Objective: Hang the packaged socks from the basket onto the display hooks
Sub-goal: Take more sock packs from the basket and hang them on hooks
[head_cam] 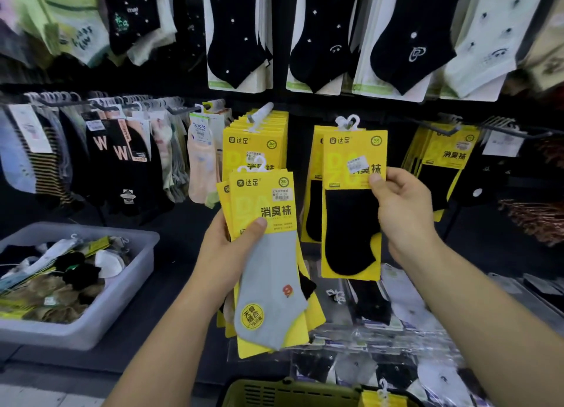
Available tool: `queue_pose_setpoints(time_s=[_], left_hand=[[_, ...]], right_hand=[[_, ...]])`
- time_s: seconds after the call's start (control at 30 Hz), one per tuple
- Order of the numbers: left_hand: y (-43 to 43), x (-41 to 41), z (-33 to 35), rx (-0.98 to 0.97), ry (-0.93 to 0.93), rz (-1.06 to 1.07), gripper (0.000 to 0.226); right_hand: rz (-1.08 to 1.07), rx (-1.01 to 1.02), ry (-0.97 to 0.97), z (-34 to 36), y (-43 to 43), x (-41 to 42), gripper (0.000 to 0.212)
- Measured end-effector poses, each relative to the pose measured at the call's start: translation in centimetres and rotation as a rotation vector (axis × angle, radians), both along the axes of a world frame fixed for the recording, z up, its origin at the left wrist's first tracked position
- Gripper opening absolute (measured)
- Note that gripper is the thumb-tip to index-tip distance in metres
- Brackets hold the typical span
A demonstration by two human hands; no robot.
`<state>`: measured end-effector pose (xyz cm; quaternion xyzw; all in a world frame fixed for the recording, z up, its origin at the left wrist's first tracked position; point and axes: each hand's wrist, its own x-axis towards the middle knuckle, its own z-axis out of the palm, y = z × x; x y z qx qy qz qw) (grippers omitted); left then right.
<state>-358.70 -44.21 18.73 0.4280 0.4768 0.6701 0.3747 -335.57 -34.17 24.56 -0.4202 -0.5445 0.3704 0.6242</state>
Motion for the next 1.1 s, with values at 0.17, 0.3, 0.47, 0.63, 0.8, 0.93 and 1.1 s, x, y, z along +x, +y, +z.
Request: queue_pose_setpoints(time_s=[0.17, 0.3, 0.47, 0.63, 0.8, 0.93, 1.1], left_hand=[[0.0, 0.1, -0.1, -0.012, -0.027, -0.022, 0.028], [0.0, 0.6, 0.0, -0.007, -0.041, -0.037, 0.039], [0.1, 0.9, 0.0, 0.002, -0.047, -0.050, 0.028], [0.2, 1.7, 0.2, 0.038, -0.066, -0.069, 0.044], [0.3, 2.3, -0.1, 0.048, -0.028, -0.032, 0.048], [0.3, 2.3, -0.4, 0.025, -0.003, -0.073, 0.067], [0.5, 2.3, -0.5, 0.021, -0.018, -0.098, 0.052]], right_hand=[[-0.017, -0.017, -0.050, -0.6, 1.1, -0.6, 0.007], [-0.052, -0.029, -0.086, -1.2, 1.7, -0.7, 0.009], [-0.219, -0.048, -0.152, -1.9, 0.9, -0.7, 0.028], [0.034, 0.040, -0.290, -2.1, -2.7, -3.3, 0.036], [0.139, -0.045, -0.461, -2.5, -4.5, -4.9, 0.042], [0.172, -0.089, -0.348, -2.5, -4.7, -4.4, 0.028], [0.230, -0.203, -0.132, -2.3, -4.2, -3.3, 0.029]])
